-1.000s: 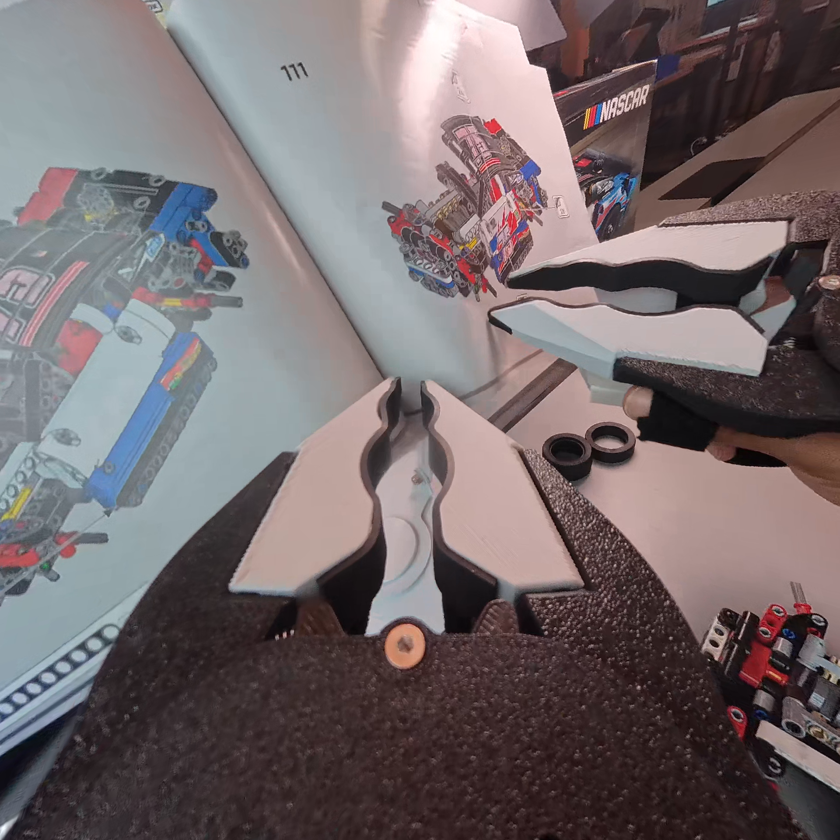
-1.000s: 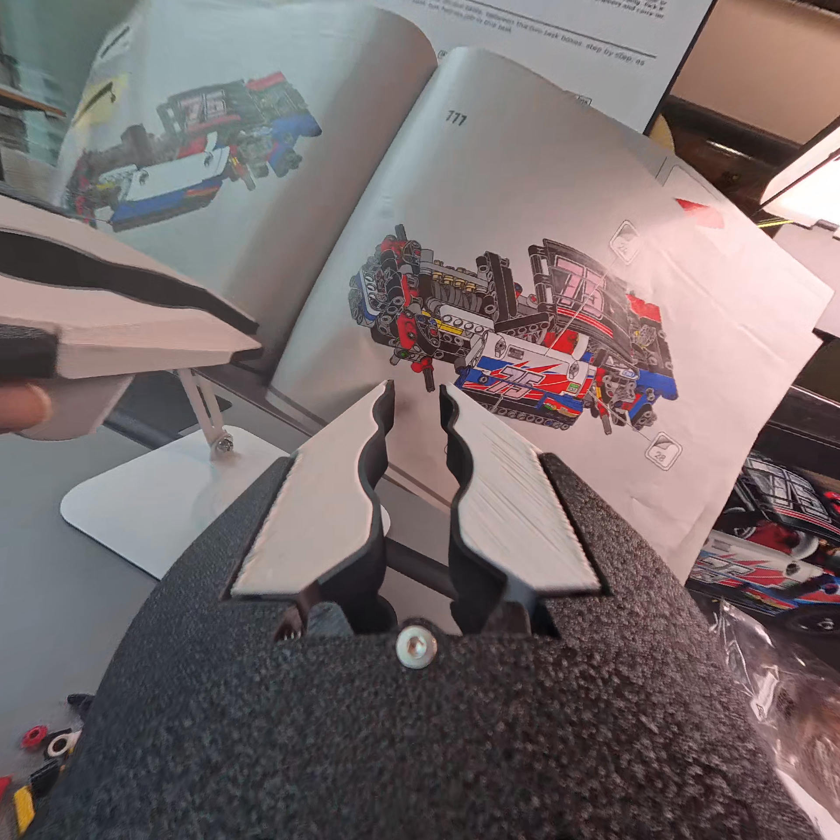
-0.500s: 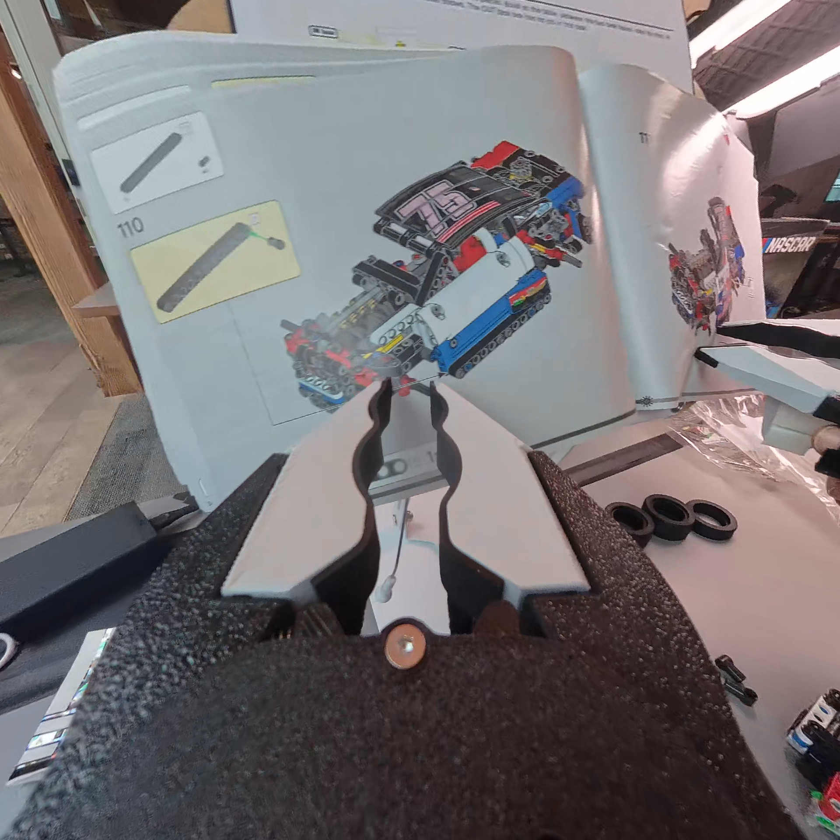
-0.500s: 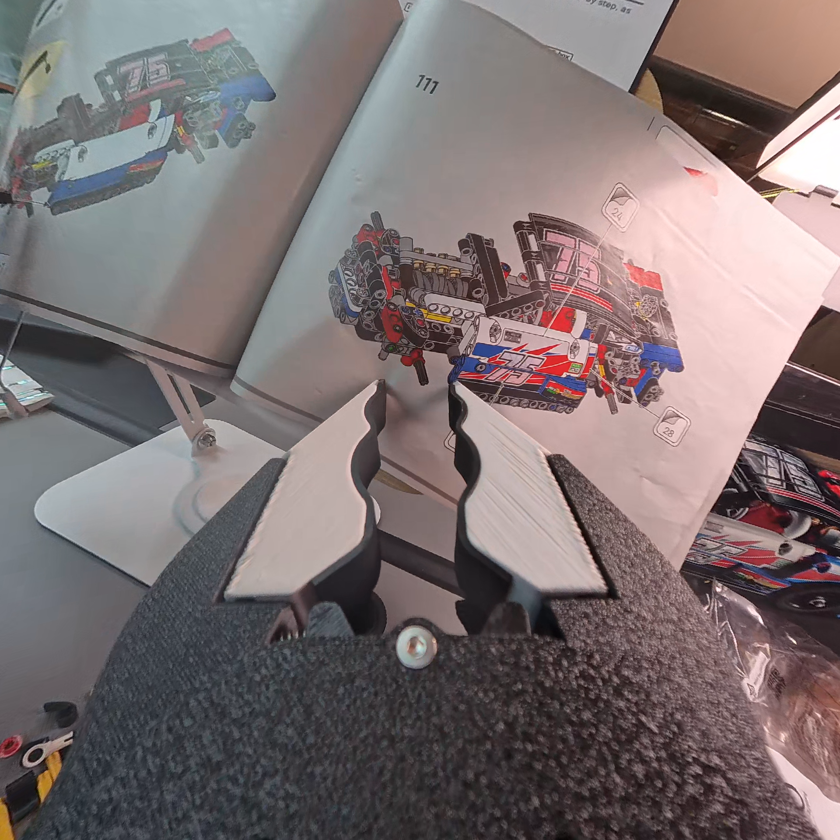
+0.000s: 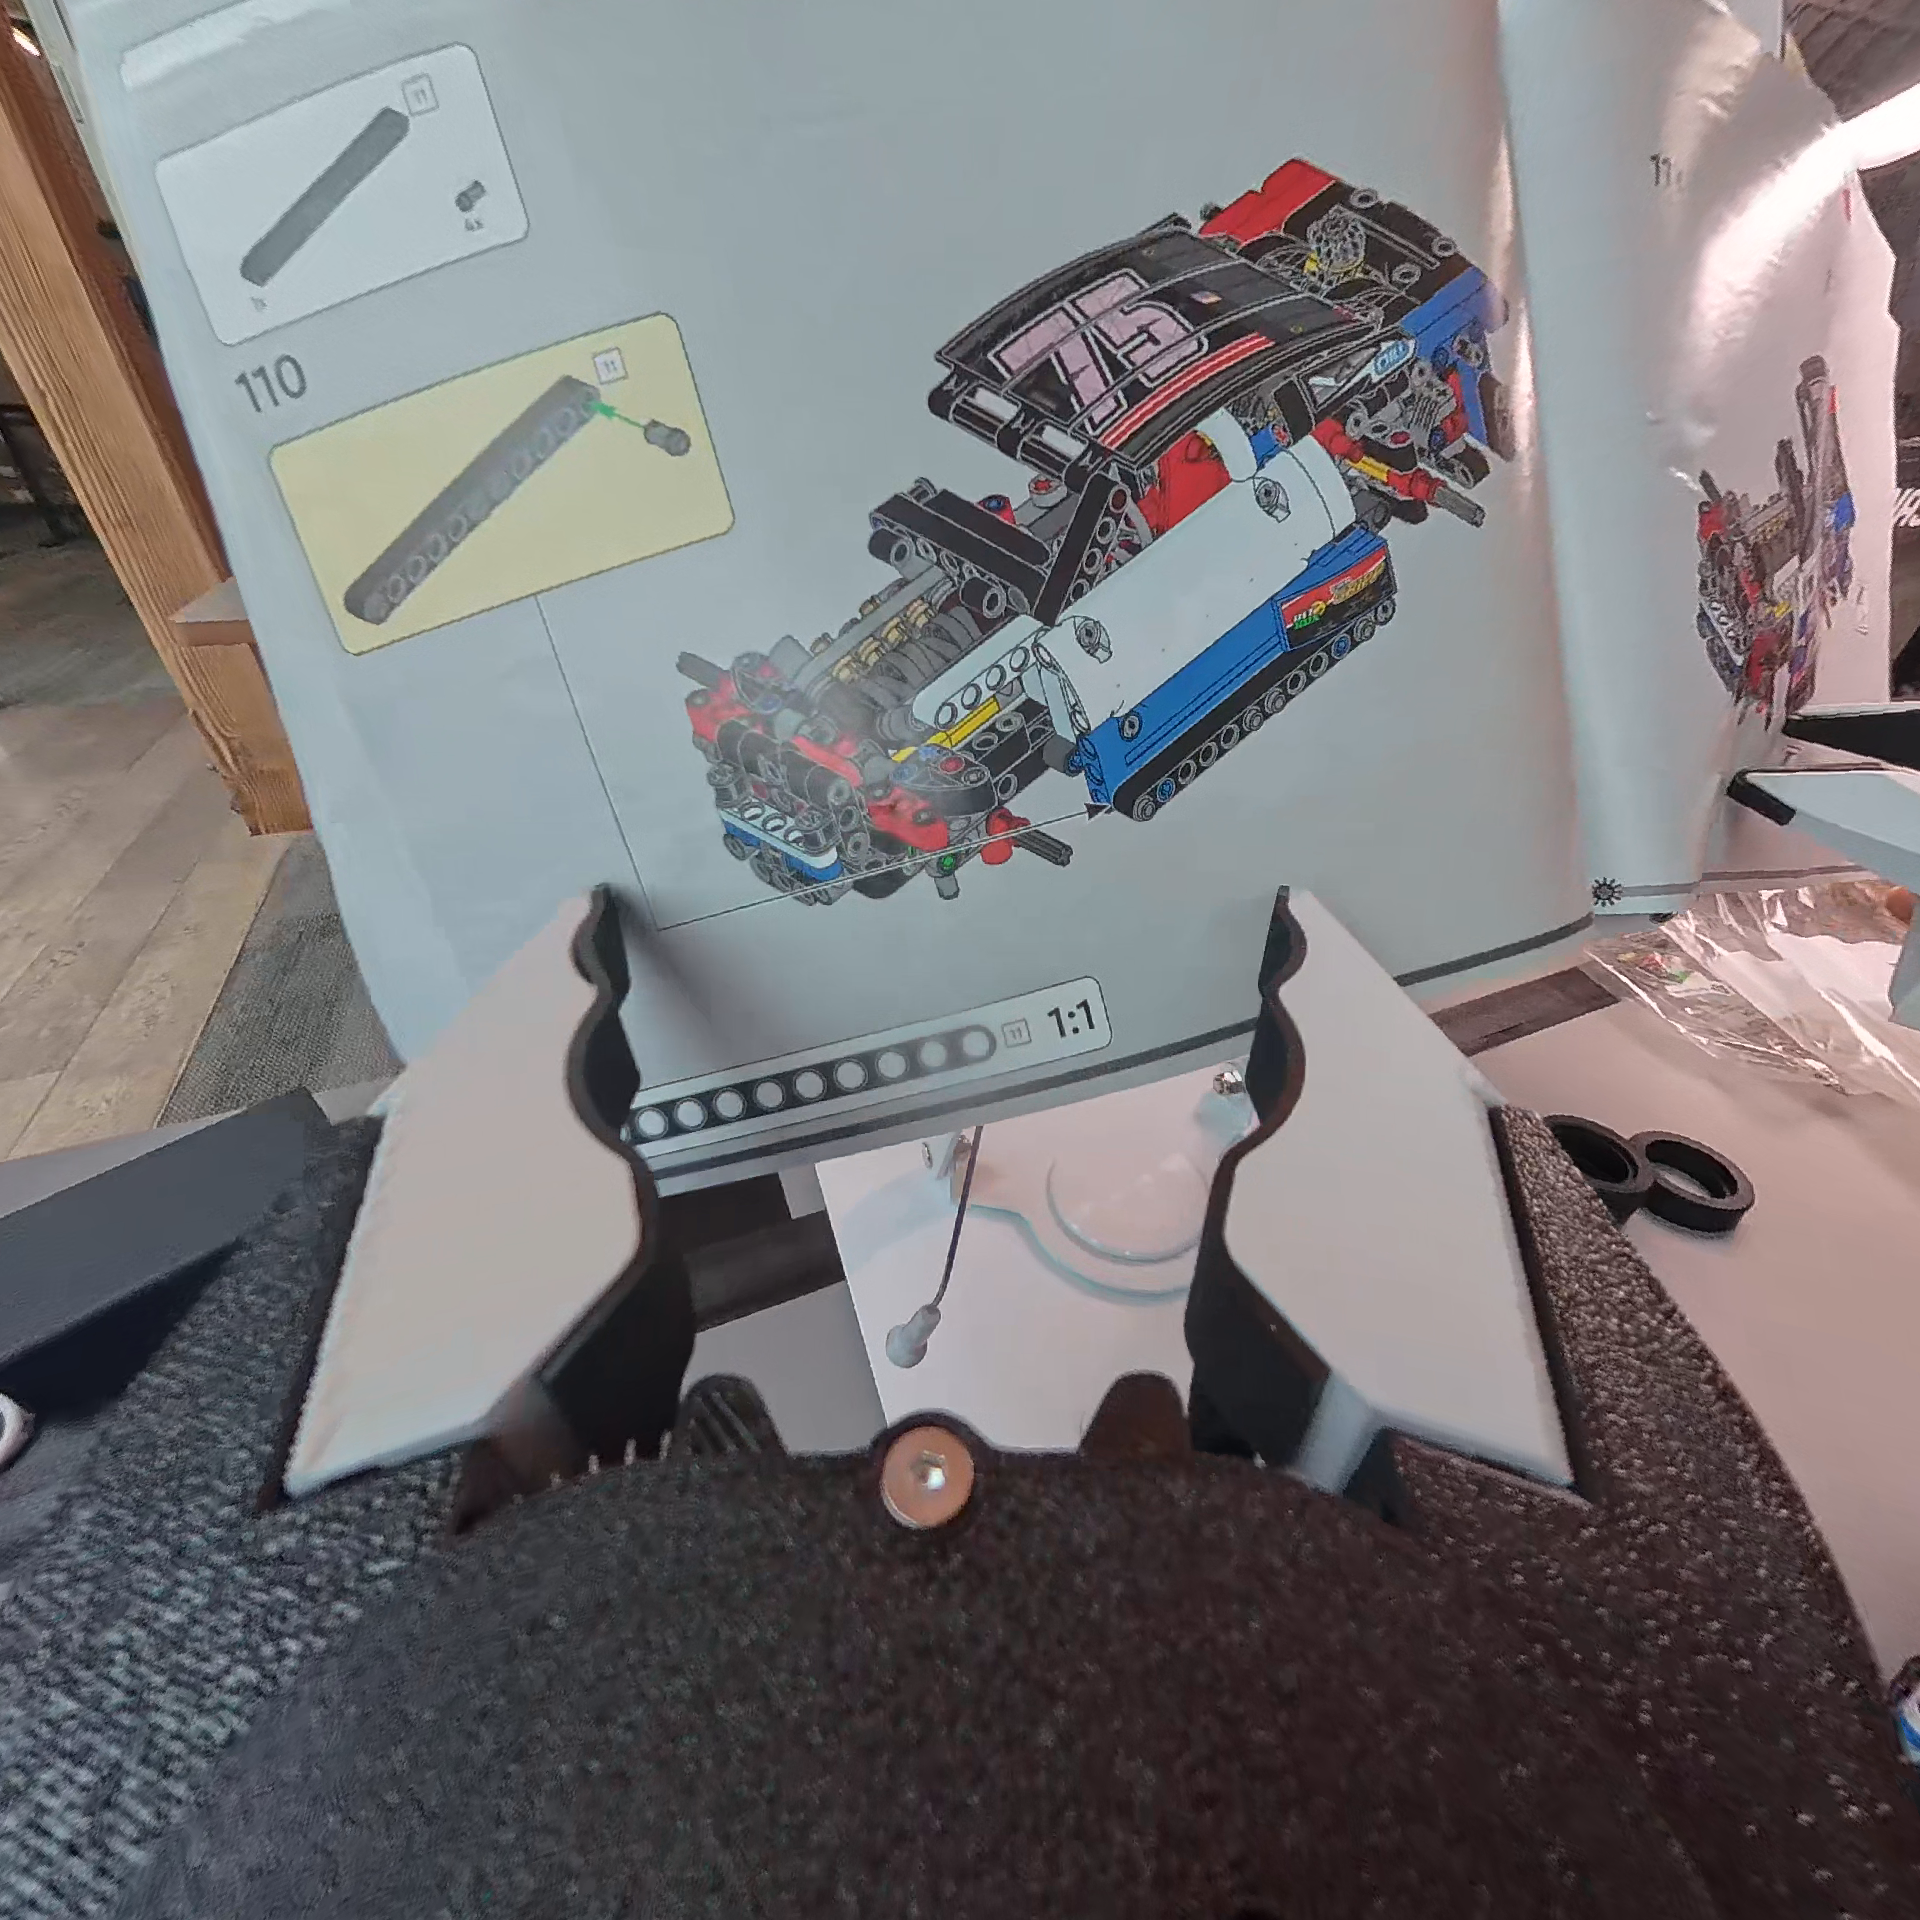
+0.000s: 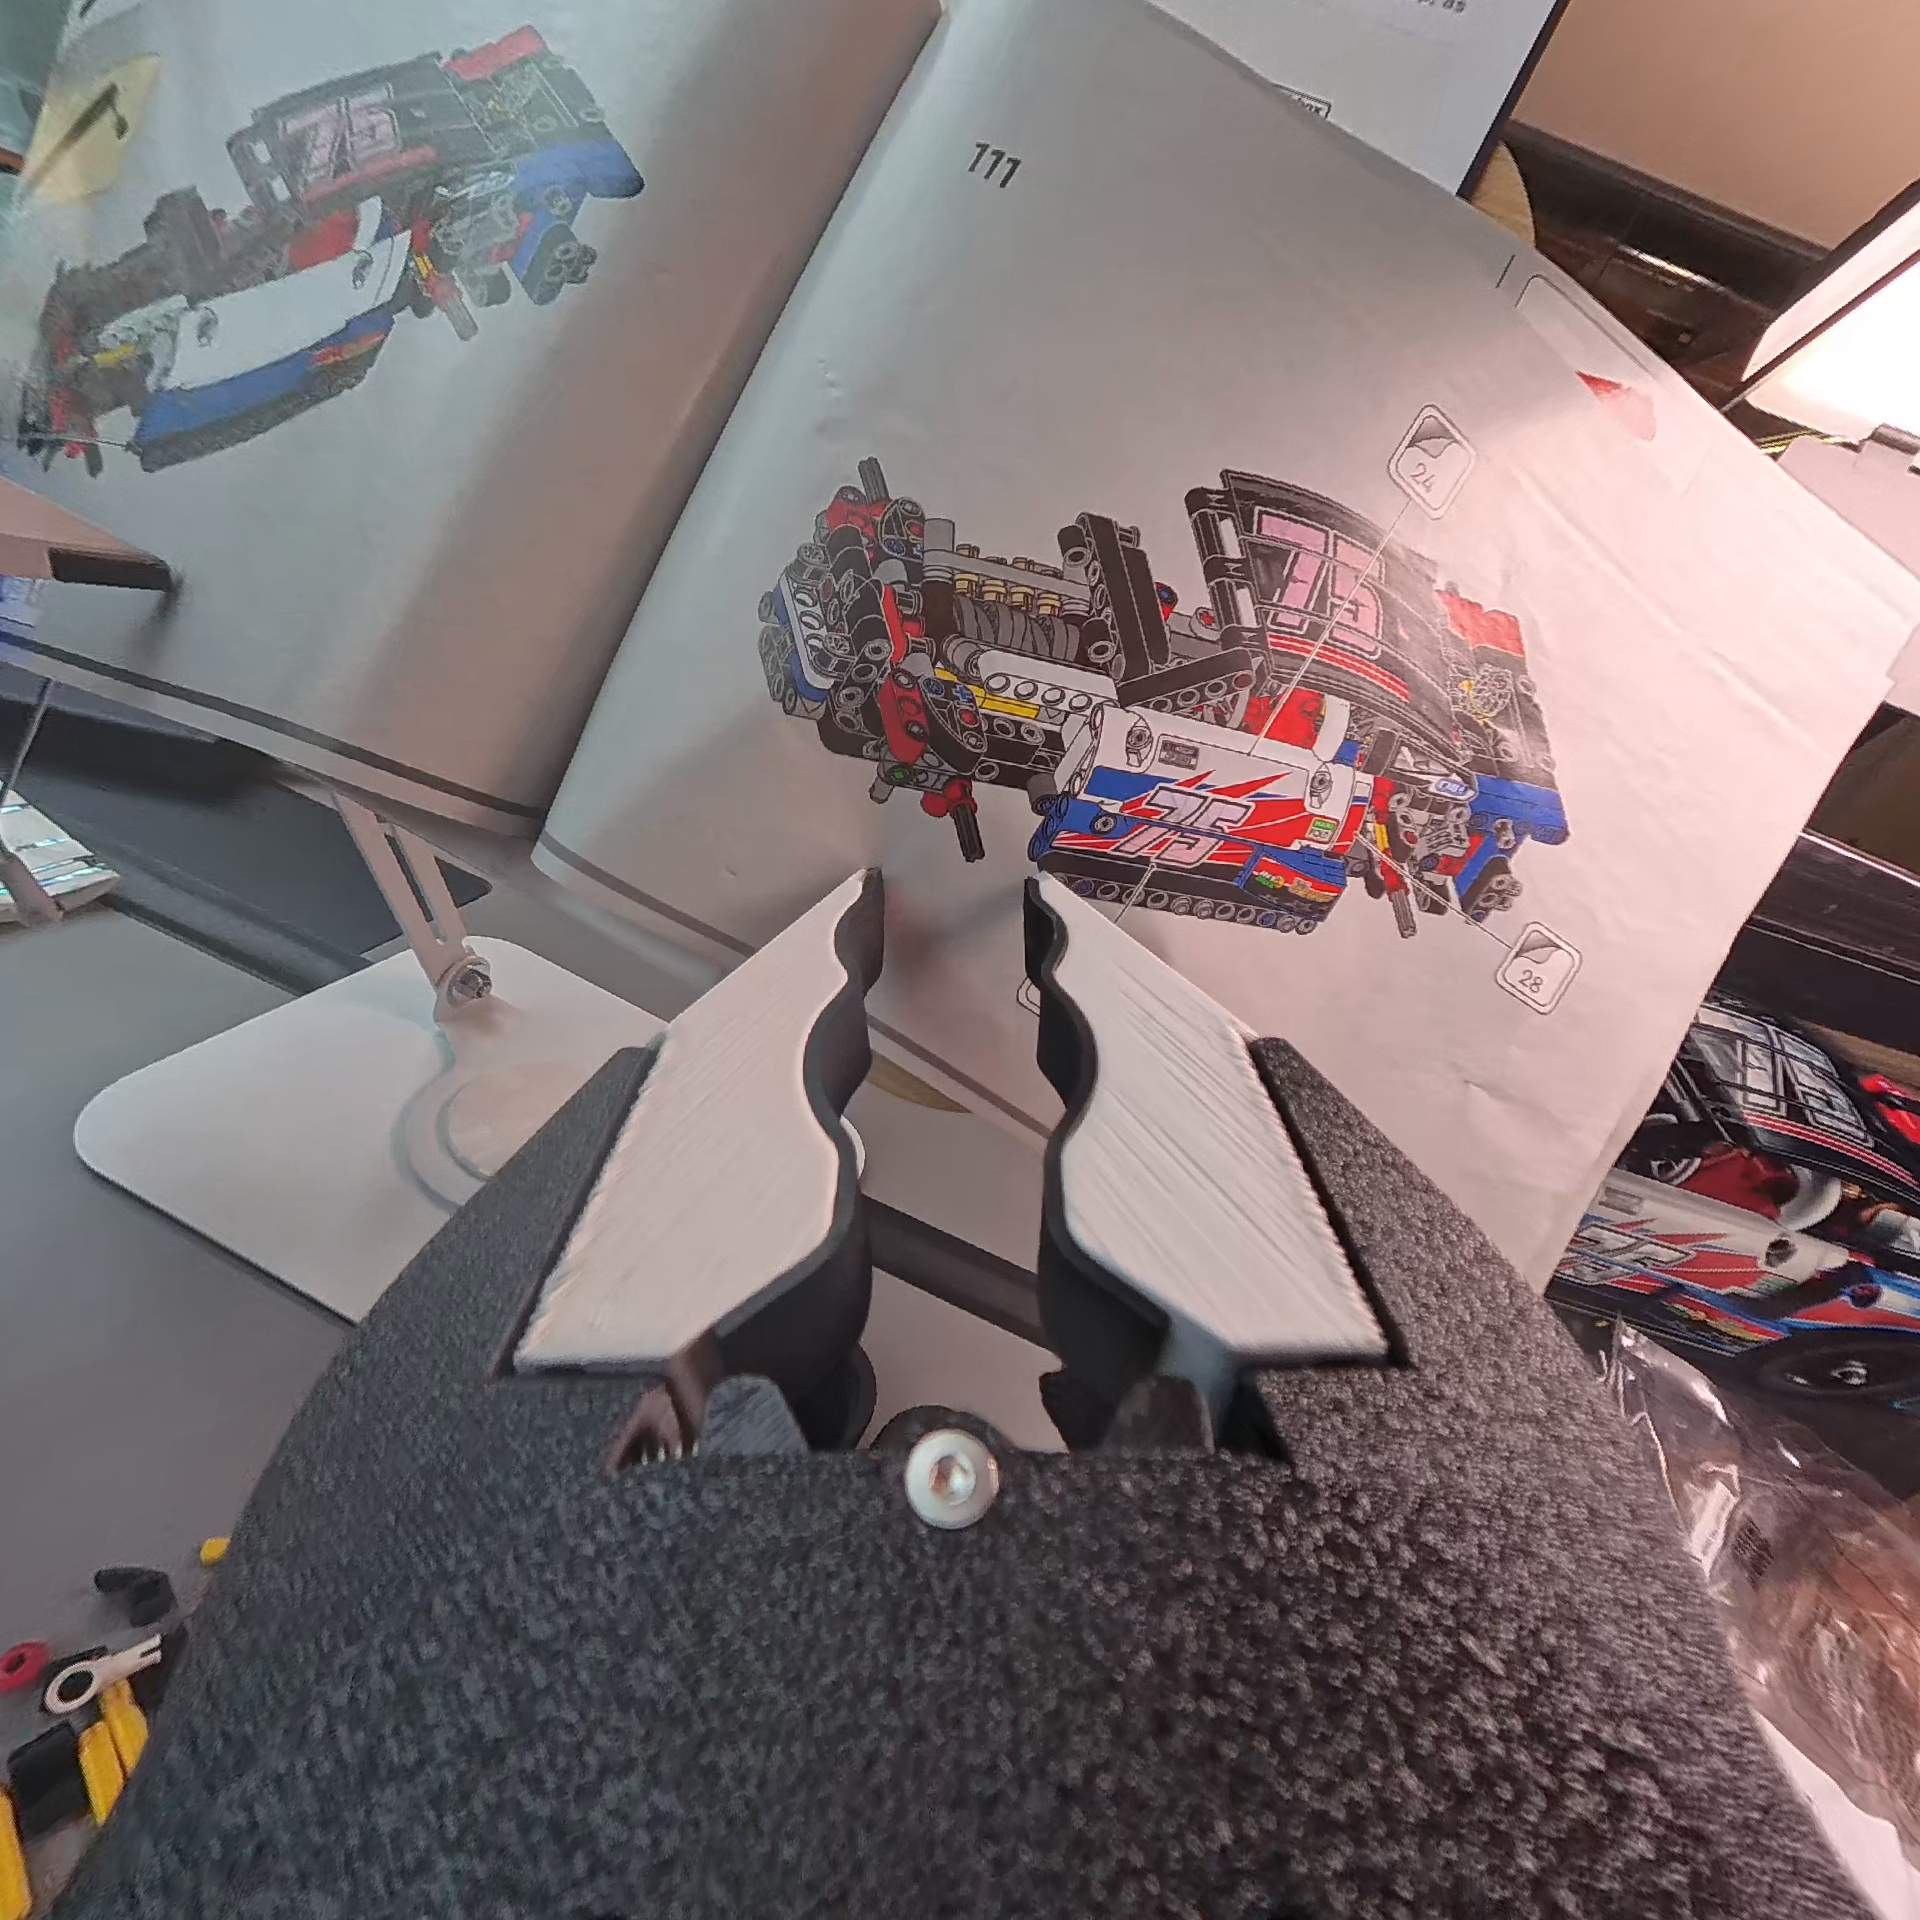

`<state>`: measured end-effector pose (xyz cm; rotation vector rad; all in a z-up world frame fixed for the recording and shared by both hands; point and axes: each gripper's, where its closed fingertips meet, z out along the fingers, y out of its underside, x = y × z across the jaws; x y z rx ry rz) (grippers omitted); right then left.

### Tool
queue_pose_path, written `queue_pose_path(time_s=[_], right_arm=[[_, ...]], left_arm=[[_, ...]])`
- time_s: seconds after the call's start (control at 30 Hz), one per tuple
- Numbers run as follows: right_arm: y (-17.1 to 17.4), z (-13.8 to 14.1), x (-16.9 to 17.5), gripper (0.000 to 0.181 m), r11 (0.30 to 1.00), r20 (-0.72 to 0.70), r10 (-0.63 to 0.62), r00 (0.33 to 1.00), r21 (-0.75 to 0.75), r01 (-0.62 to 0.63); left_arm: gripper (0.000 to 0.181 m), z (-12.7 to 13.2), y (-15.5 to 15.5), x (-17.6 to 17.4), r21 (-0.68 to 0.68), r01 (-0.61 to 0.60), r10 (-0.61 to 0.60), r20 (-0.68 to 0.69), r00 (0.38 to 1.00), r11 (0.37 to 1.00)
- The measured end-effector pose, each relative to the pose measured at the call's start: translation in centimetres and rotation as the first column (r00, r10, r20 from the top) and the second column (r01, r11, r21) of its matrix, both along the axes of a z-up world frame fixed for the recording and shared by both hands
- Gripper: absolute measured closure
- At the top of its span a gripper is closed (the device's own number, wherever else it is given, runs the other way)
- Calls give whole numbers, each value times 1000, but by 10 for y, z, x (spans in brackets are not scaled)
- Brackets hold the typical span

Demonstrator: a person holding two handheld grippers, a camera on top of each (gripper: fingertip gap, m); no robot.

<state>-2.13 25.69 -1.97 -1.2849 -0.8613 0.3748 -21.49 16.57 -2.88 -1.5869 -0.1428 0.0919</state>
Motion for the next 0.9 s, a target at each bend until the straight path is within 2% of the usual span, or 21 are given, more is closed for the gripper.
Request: queue_pose_path(time_s=[0.07,0.2,0.27,0.47,0.63,0.9], right_arm=[[0,-2,0,155,1000,8,-1,1000,-3,1],[-1,-4,1,154,1000,20,6,1000,-2,-6],[-2,-6,1,154,1000,20,11,1000,-4,-11],[-5,-7,-1,154,1000,20,21,1000,-7,-21],[-7,-6,2,153,1000,18,26,1000,-5,-26],[-9,-7,6,153,1000,11,27,1000,-12,-27]], left_arm=[[68,-3,2,-3,-7,-34,34,-23,999,999],[97,-5,-2,-9,0,-68,67,-43,997,998],[115,-4,-4,-10,8,-63,64,-47,997,998],[153,-2,-6,-4,11,-36,37,-75,997,999],[165,2,-8,2,24,-29,31,-79,996,999],[165,8,-17,3,53,-30,34,-70,997,998]])
